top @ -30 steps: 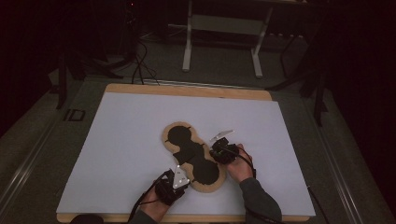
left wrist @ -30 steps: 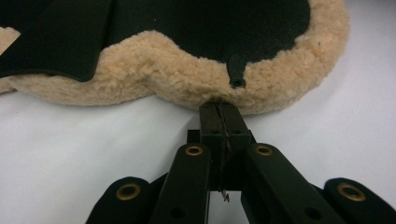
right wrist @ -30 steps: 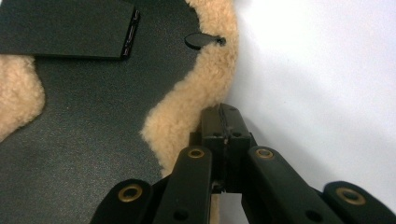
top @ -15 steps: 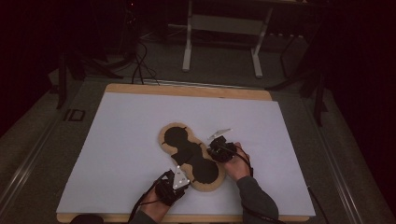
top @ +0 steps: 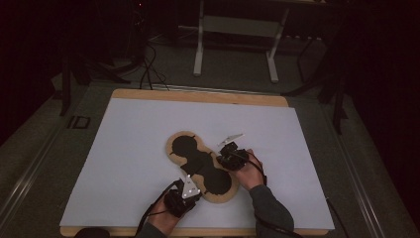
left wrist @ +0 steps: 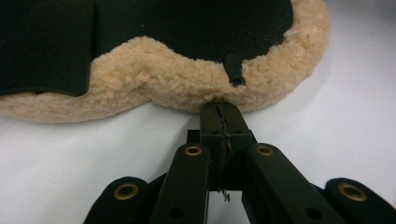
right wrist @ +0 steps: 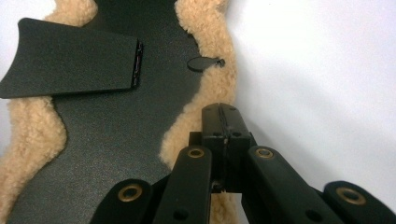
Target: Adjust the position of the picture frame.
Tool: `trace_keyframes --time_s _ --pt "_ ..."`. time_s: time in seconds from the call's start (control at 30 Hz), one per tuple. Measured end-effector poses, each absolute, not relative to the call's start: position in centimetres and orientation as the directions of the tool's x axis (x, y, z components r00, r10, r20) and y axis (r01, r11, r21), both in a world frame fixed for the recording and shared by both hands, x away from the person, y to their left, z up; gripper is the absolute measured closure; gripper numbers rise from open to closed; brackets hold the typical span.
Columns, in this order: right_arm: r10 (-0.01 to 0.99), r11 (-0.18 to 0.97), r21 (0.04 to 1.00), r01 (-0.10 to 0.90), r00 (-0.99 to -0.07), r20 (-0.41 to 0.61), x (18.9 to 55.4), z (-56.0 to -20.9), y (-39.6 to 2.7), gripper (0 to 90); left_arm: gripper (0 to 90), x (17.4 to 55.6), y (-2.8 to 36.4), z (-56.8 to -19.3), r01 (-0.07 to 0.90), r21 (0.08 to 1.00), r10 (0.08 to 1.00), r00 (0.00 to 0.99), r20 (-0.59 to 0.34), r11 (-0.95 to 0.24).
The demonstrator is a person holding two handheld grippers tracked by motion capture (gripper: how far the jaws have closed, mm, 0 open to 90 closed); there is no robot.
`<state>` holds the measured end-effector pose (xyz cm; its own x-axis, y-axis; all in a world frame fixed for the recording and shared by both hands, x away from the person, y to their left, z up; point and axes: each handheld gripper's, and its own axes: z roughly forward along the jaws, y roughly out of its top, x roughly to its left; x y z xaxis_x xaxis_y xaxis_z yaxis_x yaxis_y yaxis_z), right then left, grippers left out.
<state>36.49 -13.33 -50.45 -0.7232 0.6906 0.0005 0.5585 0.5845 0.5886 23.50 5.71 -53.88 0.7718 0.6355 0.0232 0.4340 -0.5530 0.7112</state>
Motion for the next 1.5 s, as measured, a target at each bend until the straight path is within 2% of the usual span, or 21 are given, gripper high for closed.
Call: trace_keyframes --time_s 0.2,0.4,0.67,1.0,1.07,1.23,1.5 --pt "0.709 0.556 0.620 0.553 -0.706 -0.006 35.8 -50.6 -13.7 88.7 86.0 24.1 7.9 -51.9 0.413 0.761 0.673 0.738 0.041 -0.500" --pt "0.700 0.556 0.634 0.537 -0.714 -0.008 34.5 -50.1 -14.0 80.3 80.8 25.4 10.5 -50.2 0.426 0.797 0.728 0.685 0.023 -0.427" --pt "0.661 0.588 0.638 0.498 -0.750 -0.024 32.0 -50.1 -14.1 74.1 72.9 28.5 12.2 -49.1 0.421 0.813 0.761 0.648 0.041 -0.402" --pt "0.649 0.572 0.654 0.495 -0.761 0.009 29.8 -50.5 -14.6 69.4 66.5 32.7 13.4 -48.9 0.448 0.802 0.791 0.610 0.049 -0.395" --pt "0.644 0.575 0.652 0.494 -0.765 0.011 29.4 -50.5 -14.8 66.8 66.3 33.4 13.7 -49.0 0.464 0.798 0.798 0.602 0.035 -0.385" --pt "0.639 0.572 0.661 0.485 -0.769 0.012 28.5 -50.6 -15.5 65.3 64.9 35.2 14.2 -49.4 0.498 0.775 0.821 0.569 0.047 -0.389" --pt "0.656 0.548 0.673 0.496 -0.754 0.022 27.5 -50.7 -17.0 63.3 62.4 37.4 14.8 -50.7 0.566 0.751 0.862 0.507 0.007 -0.339"
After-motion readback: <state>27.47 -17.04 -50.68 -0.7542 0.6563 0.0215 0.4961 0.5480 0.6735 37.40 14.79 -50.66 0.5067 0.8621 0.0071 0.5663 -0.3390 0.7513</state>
